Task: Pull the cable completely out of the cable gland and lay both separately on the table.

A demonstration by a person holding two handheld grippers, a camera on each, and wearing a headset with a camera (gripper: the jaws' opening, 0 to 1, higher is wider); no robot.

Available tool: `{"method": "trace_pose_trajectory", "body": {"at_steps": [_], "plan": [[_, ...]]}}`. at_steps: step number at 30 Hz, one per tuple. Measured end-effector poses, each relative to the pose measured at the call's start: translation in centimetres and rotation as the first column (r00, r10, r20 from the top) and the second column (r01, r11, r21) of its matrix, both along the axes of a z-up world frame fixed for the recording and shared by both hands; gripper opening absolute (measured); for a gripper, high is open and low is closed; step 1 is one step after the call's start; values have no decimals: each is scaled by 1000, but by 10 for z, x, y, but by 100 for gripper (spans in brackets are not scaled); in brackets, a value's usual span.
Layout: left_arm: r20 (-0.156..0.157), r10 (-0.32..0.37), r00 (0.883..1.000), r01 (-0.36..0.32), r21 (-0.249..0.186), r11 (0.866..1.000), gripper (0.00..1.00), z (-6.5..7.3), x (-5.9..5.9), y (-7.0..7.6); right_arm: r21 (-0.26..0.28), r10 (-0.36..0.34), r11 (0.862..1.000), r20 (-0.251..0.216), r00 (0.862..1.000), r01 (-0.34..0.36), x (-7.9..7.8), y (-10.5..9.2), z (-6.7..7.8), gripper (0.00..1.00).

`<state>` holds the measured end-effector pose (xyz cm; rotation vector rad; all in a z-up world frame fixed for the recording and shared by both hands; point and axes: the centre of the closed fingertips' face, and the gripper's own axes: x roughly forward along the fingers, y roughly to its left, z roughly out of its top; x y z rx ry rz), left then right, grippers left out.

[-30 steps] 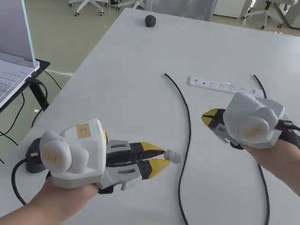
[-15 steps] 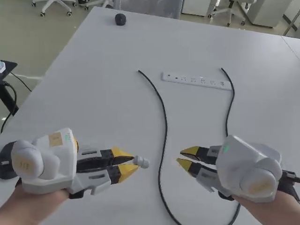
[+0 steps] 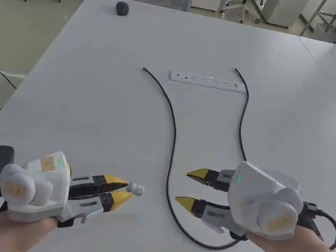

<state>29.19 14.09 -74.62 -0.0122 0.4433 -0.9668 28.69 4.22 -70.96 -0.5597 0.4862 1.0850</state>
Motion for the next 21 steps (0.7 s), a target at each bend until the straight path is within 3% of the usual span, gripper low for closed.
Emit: {"method": "trace_pose_trajectory", "body": {"at_steps": [3, 8, 15, 21], "plan": [[-8, -6, 1000, 6, 6, 1000, 13, -10, -1, -1, -4, -24, 1000, -27, 999, 24, -3, -9, -7, 39], [-21, -33, 999, 33, 19, 999, 13, -26, -6, -11, -24, -48, 999, -58, 997, 47, -4, -23, -18, 41], [-24, -41, 999, 42, 39, 998, 13, -41, -2, -21, -44, -65, 997, -62, 996, 62, -4, -27, -18, 42], [-32, -42, 999, 44, 72, 996, 13, -53, -2, -22, -20, -56, 998, -46, 997, 55, -4, -23, -10, 41]]}}
